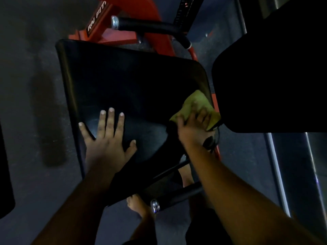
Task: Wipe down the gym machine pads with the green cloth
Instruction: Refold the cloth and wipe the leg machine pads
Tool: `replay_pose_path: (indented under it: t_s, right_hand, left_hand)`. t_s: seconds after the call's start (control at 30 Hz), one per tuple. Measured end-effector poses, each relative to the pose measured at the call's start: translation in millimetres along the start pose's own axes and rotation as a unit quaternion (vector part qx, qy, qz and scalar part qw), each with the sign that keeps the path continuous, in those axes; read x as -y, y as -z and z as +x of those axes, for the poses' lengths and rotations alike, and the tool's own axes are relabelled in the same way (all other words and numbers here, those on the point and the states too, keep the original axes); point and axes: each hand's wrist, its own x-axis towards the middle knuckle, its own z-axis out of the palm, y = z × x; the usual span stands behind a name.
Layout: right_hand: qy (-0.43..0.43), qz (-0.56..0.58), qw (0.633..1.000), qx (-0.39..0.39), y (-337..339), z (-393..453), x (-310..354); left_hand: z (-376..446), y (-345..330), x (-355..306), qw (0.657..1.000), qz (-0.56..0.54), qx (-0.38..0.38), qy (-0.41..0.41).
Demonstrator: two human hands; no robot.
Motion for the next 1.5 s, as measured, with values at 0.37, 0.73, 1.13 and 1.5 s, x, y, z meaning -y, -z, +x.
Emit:
replay_pose_path:
  t_s: [0.37, 0.73, 1.13, 1.5]
  right_hand:
    - [-0.076, 0.067, 0.994, -0.026, 0.5, 24.6, -52.0]
    - [0.011, 0.045, 0.999, -0.019, -11.1, -7.3, -48.6]
    - [0.3, -0.046, 0.953, -0.025, -8.7, -40.7, 44.9]
    - [0.334, -0.064, 0.94, 0.008, -10.3, -68.8, 0.5]
  left_hand:
    - [3.5, -4.3, 1.6, 1.0, 0.008, 0.001, -0.001]
    - [2.9, -7.9, 4.2, 1.0, 0.018, 0.01, -0.004]
    - [1.5, -3.9, 2.3, 1.0, 0.009, 0.004, -0.003]
    - [0.4, 5.2, 0.6, 1.0, 0.01, 0.015, -0.003]
